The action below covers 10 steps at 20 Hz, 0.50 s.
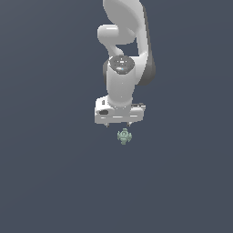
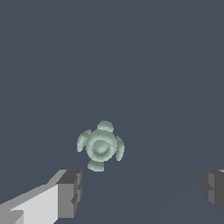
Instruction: Pick up the object and move it to a goal position.
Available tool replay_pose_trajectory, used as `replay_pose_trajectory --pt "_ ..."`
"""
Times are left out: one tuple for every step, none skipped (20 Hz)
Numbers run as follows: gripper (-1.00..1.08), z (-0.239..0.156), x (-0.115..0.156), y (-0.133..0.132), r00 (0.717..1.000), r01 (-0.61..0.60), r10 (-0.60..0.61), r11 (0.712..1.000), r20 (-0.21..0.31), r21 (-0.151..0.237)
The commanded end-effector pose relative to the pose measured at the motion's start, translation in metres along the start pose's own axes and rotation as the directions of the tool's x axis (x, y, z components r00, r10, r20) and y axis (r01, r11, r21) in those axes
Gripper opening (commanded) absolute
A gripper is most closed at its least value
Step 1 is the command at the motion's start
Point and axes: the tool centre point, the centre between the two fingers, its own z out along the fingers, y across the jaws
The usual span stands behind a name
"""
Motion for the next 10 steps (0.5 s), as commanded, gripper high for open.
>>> replay_pose_trajectory --pt "1.0 0.003 0.0 -0.001 1.0 0.02 -0.02 1.0 0.0 0.0" --pt "1.0 0.004 0.0 -0.002 1.0 0.031 -0.031 1.0 0.001 0.0" --pt "1.0 0.006 0.0 -0.003 0.999 0.044 -0.044 0.999 0.001 0.0" --pt "1.0 0.008 0.0 -0.003 0.998 0.059 -0.059 0.998 0.001 0.0" --pt "1.0 0.01 -0.001 -0.004 0.997 0.075 -0.075 0.997 0.001 0.0" --pt "1.0 0.013 -0.001 -0.006 0.996 0.092 -0.092 0.996 0.001 0.001" --pt "1.0 0.015 -0.001 -0.007 0.994 0.111 -0.111 0.994 0.002 0.001" --pt "1.0 0.018 -0.001 -0.008 0.991 0.132 -0.132 0.991 0.002 0.001" --pt "1.0 0.021 -0.001 -0.009 0.988 0.154 -0.154 0.988 0.002 0.002" --pt "1.0 0.024 -0.002 -0.011 0.984 0.178 -0.178 0.984 0.002 0.003"
